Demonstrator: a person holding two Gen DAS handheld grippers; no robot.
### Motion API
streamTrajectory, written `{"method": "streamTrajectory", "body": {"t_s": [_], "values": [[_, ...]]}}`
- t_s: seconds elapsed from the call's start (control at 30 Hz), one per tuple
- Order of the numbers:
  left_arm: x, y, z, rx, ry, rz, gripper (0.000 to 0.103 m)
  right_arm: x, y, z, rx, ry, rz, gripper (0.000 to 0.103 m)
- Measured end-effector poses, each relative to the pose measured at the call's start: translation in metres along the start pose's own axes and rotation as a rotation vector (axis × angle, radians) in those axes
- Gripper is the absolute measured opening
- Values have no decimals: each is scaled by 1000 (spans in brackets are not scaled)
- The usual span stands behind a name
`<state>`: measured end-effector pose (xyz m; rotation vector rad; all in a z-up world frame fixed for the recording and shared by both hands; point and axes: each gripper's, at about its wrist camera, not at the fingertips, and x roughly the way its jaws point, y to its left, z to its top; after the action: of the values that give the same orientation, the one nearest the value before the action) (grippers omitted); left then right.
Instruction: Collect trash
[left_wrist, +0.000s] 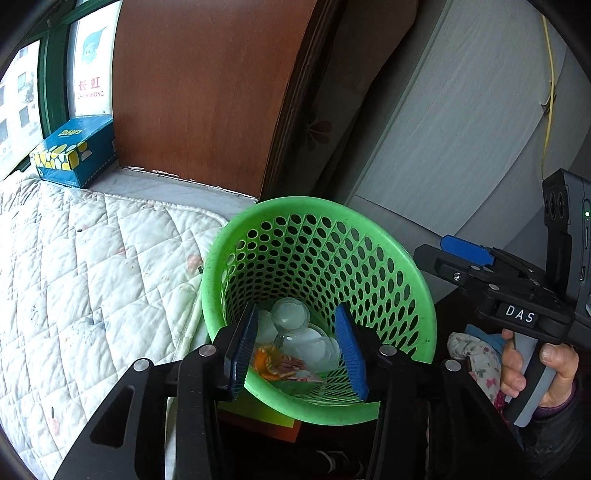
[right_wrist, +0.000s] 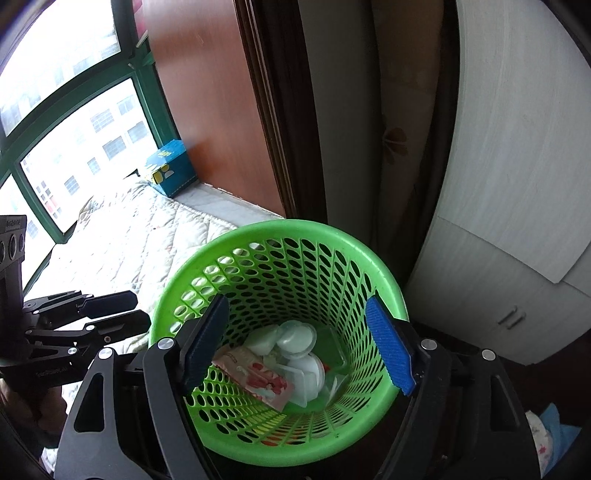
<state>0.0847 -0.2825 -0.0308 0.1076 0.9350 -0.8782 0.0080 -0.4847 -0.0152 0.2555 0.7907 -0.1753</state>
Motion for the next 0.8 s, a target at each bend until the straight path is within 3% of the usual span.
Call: {"method": "streamTrajectory", "body": {"t_s": [0.37, 0.57, 0.8], "values": [[-32, 24, -9, -49, -45, 123, 61, -6, 20, -5, 5, -15, 43, 80], [-61, 45, -20, -81, -96, 191, 78, -7, 42, -8, -11, -18, 72, 83], [-97, 69, -35, -115, -151, 289, 89, -6, 74, -13, -48, -18, 108, 85]]}}
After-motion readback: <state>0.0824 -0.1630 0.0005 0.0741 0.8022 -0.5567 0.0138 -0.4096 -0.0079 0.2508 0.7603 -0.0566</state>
